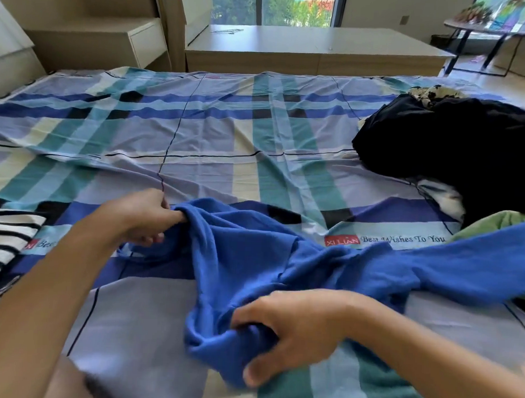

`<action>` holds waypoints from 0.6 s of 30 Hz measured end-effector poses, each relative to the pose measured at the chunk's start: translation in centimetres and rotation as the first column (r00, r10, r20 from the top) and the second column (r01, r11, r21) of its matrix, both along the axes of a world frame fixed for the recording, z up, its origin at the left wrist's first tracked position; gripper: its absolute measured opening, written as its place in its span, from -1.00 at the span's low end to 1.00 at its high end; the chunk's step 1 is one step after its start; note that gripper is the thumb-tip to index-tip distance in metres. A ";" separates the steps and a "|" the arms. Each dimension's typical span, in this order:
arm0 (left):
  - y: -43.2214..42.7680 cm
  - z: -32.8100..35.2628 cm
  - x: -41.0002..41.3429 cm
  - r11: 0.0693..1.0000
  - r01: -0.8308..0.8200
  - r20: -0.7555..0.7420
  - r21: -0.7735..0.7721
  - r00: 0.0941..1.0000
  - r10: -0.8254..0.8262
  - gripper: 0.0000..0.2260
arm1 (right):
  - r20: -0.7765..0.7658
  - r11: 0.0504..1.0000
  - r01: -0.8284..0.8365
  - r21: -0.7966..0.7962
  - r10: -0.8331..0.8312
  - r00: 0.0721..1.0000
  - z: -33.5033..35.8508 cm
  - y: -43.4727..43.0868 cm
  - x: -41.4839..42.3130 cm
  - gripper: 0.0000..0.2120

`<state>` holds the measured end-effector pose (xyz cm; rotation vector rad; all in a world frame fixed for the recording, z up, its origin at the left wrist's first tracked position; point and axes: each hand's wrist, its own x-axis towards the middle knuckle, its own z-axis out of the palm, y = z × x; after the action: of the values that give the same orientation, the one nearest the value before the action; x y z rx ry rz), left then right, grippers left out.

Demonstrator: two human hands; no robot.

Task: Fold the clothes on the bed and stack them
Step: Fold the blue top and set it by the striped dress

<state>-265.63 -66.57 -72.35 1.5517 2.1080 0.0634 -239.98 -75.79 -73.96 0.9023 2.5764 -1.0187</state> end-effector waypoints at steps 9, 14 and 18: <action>-1.4 0.1 1.4 0.987 -0.065 0.580 0.149 0.814 -0.034 -0.69 | -0.078 0.984 0.092 -0.153 -0.105 0.991 1.8 0.2 1.3 -0.63; -0.6 1.3 1.5 0.862 -0.385 0.795 0.330 0.606 -0.034 -0.67 | -0.166 0.882 0.369 0.293 -0.333 0.928 1.5 3.7 5.1 -0.61; 0.5 0.0 -0.4 0.817 -0.375 0.457 0.438 0.876 0.157 -0.61 | 0.208 0.863 0.357 0.357 -0.446 0.871 0.9 5.6 8.1 -0.23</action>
<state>-266.05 -66.11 -72.32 1.3278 2.0397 1.0467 -231.91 -70.14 -73.08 1.6004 2.3808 -0.5132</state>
